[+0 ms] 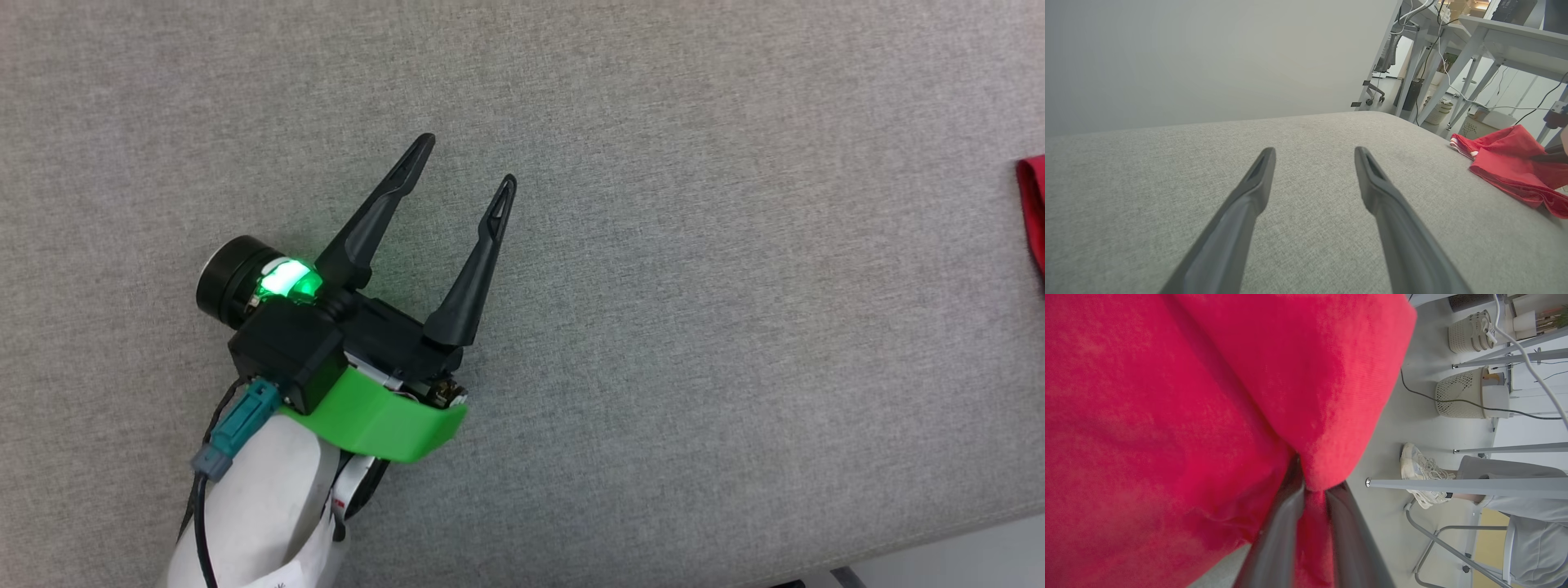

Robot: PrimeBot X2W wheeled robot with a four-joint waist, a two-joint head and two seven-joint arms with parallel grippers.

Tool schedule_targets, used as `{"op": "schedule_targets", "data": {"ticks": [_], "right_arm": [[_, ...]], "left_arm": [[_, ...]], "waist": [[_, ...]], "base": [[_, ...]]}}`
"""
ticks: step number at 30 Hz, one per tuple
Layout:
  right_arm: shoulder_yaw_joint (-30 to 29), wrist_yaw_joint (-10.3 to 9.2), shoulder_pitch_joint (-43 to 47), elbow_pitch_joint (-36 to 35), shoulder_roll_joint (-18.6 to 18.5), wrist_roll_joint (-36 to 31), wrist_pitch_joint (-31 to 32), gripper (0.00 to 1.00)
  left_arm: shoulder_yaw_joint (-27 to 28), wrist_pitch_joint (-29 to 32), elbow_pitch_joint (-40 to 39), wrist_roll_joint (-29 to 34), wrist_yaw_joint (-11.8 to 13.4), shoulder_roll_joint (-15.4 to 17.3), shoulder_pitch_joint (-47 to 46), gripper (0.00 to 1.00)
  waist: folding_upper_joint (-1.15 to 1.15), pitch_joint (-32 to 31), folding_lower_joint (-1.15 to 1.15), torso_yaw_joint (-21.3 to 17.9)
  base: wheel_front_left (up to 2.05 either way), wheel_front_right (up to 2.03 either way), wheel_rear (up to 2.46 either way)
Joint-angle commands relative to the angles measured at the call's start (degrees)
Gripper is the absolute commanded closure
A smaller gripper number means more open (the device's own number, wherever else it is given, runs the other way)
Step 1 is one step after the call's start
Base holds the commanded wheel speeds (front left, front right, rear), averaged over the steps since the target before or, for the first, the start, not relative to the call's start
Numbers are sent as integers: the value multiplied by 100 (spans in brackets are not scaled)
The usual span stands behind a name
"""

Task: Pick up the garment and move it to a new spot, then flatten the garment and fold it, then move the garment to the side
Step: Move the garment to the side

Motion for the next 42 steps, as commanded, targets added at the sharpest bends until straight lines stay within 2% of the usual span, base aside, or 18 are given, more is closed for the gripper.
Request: {"op": "schedule_targets", "data": {"ticks": [1, 2, 3, 8, 13, 21, 27, 32, 37, 42], "right_arm": [[-75, -6, -132, 124, 58, -92, -20, 65], [-117, -6, -150, 225, 100, -177, -6, 6], [-145, -6, -162, 292, 140, -231, 1, 0], [-317, -6, -315, 384, 251, -538, -125, 0], [-419, -6, -423, 103, 315, -721, -192, 0], [-204, -6, -195, -1329, 819, -286, -230, 0], [-132, -6, 400, -2685, 1418, 220, -224, 0], [-396, -6, 1175, -3639, 2188, 498, -542, 0], [-432, -6, 1990, -4165, 2939, 524, -989, 0], [-362, -6, 2515, -4190, 3368, 435, -1368, 0]], "left_arm": [[0, 6, -19, 48, -5, 38, -101, 0], [-10, 4, 1, 42, -3, 32, -98, 0], [-17, 1, 24, 33, -1, 25, -92, 0], [-13, -31, 208, -23, 26, -21, -10, 0], [99, -73, 445, -126, 56, -108, 146, 0], [585, -91, 795, -266, 150, -310, 702, 0], [1008, -92, 1028, -231, 267, -481, 1125, 0], [1426, -92, 1157, -203, 422, -696, 1459, 0], [1630, -92, 1273, -41, 440, -820, 1767, 0], [1758, -93, 1355, 144, 421, -909, 1918, 0]], "waist": [[0, 63, -1, 29], [0, 38, -1, 44], [0, 7, -1, 55], [0, -276, -1, 88], [0, -777, -1, 133], [0, -1861, -1, 280], [0, -2468, -1, 506], [0, -2879, -1, 764], [0, -3111, -1, 997], [0, -3218, -1, 1190]], "base": [[0, 0, 0], [0, 0, 0], [0, 0, 0], [0, 0, 0], [0, 0, 0], [0, 0, 0], [0, 0, 0], [0, 0, 0], [0, 0, 0], [0, 0, 0]]}}
